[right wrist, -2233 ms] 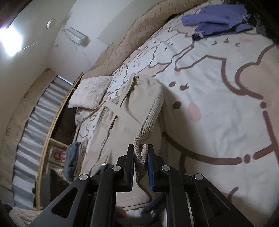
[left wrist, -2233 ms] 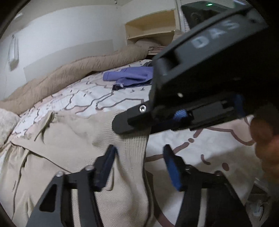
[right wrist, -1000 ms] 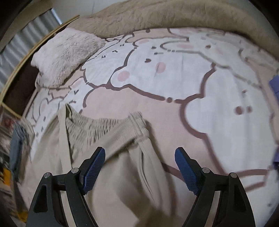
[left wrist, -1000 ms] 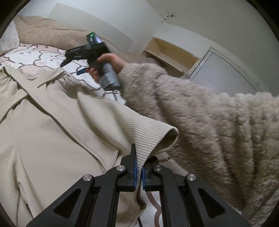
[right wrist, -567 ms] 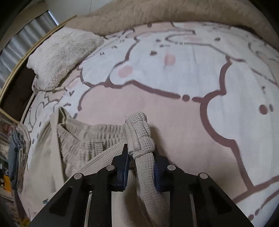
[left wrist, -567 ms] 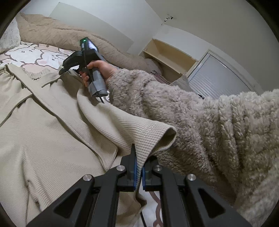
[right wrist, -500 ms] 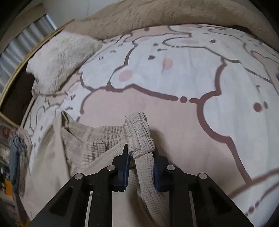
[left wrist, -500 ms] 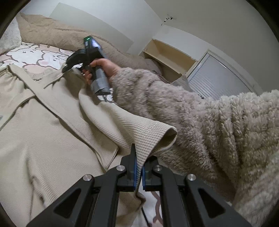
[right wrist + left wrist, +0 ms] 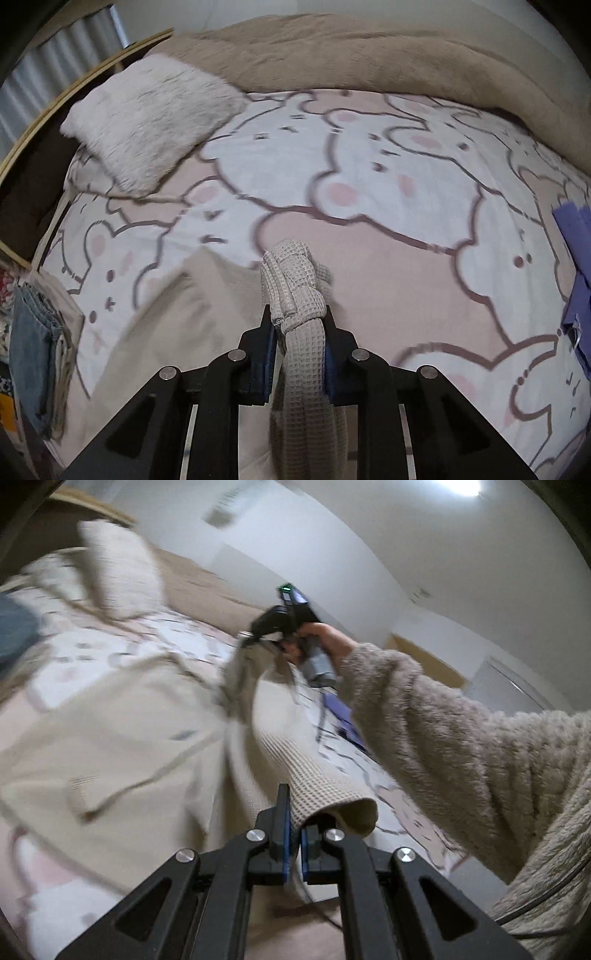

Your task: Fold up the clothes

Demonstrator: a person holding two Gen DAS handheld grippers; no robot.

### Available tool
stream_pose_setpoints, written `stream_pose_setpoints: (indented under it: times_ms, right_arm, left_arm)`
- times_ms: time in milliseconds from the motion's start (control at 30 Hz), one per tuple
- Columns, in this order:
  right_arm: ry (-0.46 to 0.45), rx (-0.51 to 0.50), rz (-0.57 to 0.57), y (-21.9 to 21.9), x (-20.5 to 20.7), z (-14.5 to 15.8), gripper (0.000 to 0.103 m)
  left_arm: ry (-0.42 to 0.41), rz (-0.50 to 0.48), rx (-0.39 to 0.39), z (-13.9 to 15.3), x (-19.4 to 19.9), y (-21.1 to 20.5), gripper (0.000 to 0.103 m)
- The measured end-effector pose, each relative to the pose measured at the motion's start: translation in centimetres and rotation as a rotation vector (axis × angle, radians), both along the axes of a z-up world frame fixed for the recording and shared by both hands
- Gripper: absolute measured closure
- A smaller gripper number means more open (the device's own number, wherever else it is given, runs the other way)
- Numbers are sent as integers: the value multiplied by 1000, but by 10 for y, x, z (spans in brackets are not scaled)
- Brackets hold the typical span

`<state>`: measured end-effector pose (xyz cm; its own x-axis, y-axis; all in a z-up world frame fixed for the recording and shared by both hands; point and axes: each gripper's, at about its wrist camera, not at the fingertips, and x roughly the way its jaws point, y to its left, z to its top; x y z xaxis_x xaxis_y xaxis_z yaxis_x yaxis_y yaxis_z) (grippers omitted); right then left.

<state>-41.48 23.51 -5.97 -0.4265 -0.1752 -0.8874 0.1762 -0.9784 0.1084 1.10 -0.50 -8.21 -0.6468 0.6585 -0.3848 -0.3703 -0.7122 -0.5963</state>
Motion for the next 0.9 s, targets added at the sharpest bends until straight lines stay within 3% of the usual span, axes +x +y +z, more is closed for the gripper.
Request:
stream_pose_setpoints:
  times_ms: [167, 300, 467, 533, 567, 600, 667, 900]
  right_arm:
    - [-26, 86, 33, -96, -12, -12, 81]
    - [-73, 138, 7, -156, -28, -45, 81]
    - [-104, 173, -57, -183, -42, -77, 79]
    - [-116, 186, -83, -192, -48, -89, 65]
    - [-104, 163, -85, -194, -48, -88, 41]
    - [-79, 130, -84, -194, -48, -84, 24]
    - [-25, 53, -90, -188, -48, -68, 21]
    - [70, 195, -20, -131, -39, -55, 21]
  left_arm:
    - [-79, 211, 48, -23, 12, -78, 98]
    - [-183, 356, 90, -54, 7, -127, 98]
    - [-307, 440, 133, -88, -4, -159, 98]
    - [-332, 459, 155, -96, -6, -167, 98]
    - [-336, 463, 160, -97, -6, -169, 98]
    - [-338, 467, 164, -97, -6, -171, 98]
    - [-340, 479, 167, -98, -5, -175, 98]
    - [-383, 542, 238, -104, 5, -191, 98]
